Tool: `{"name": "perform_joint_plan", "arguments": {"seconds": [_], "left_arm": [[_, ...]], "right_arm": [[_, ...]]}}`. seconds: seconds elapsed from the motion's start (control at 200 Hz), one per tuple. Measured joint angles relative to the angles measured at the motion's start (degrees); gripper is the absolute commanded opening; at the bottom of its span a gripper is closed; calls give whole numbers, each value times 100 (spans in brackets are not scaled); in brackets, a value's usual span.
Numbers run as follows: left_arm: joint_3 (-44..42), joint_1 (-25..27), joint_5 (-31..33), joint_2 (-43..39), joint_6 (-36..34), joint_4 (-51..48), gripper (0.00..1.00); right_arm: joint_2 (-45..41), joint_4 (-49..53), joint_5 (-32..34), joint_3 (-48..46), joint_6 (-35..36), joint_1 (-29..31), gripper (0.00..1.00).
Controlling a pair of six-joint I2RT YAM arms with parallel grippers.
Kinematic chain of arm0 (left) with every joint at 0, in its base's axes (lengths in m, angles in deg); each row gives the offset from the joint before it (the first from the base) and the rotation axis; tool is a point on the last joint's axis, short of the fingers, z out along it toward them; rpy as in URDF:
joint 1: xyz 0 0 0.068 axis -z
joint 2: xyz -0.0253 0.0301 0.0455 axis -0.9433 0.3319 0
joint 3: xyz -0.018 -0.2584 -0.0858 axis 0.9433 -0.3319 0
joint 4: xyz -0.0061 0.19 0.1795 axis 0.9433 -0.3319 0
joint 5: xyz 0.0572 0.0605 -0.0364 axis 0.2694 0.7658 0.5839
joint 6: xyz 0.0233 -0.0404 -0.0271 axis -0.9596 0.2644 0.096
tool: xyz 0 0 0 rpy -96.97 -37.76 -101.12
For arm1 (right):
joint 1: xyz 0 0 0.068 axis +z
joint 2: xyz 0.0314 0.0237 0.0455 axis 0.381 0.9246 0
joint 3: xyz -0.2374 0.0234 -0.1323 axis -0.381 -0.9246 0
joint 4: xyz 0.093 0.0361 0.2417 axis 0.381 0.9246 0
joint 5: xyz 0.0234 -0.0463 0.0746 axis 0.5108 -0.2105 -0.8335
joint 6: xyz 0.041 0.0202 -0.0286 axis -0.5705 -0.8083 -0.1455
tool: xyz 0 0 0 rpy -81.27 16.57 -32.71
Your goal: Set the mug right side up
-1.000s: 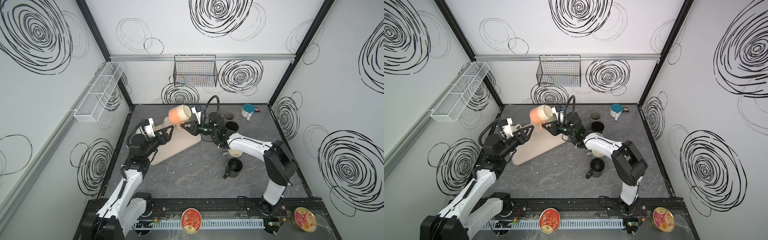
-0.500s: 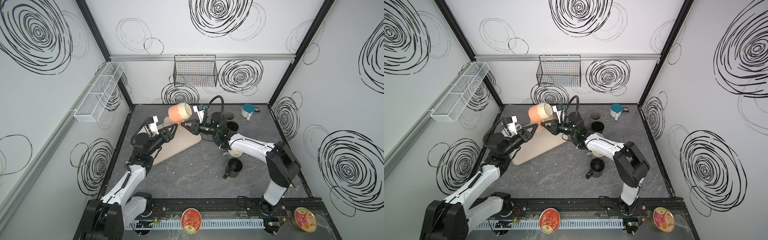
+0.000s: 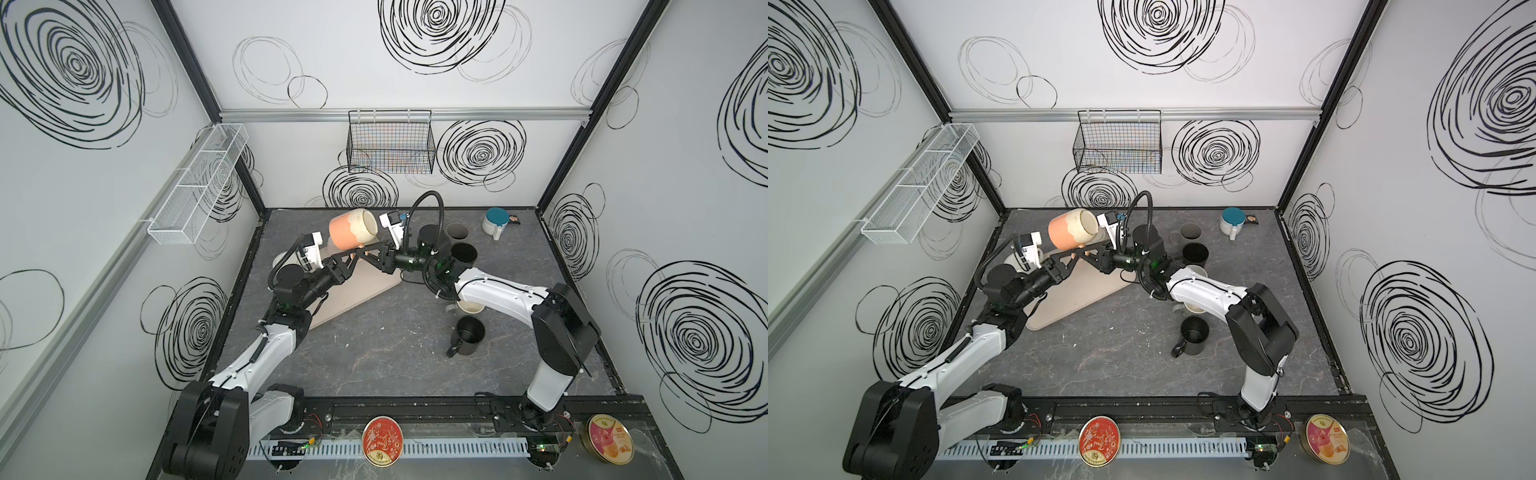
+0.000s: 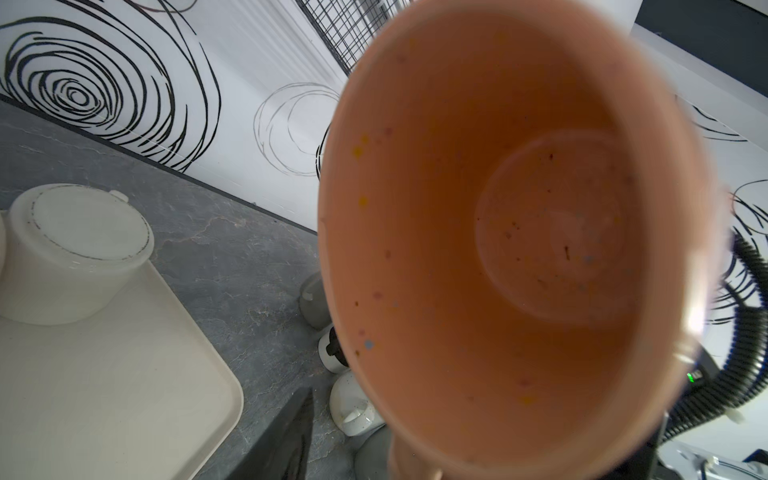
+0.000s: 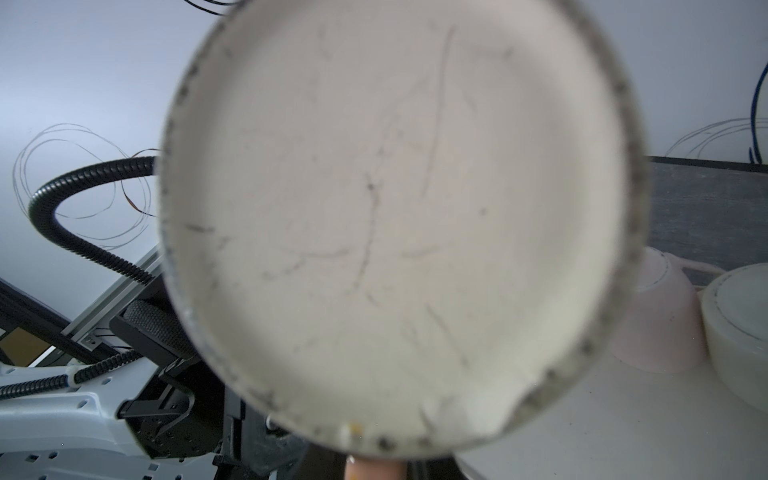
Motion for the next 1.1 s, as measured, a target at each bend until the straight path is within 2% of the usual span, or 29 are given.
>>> {"name": "perform_joint_plan", "arguments": {"seconds": [0.175,0.35,0.47,0.59,0.735,0.881,1.101], "left_arm": [[57,0,-245,142,160,452,0],[59,44,-116,-9,-236,184,0],[264,153,0,-133,-688,-485,0],[728,354,208,-136,-1329,-1285,0],[1526,647,654,101,-2465,-2588,0],[2549,1086,1176,791,-3720,-3744,0],[3626,1631,2050,1937,-5117,-4922,0]], "right_arm": [[0,59,-68,46,22,-44,0],[-83,243,120,101,363,-52,26],[-219,446,116,98,518,-48,31],[-483,597,111,66,595,-173,42],[-1001,870,286,-96,743,-516,43],[-1611,1335,586,-463,964,-894,44],[-2391,2015,1202,-1211,1069,-1589,44]]}}
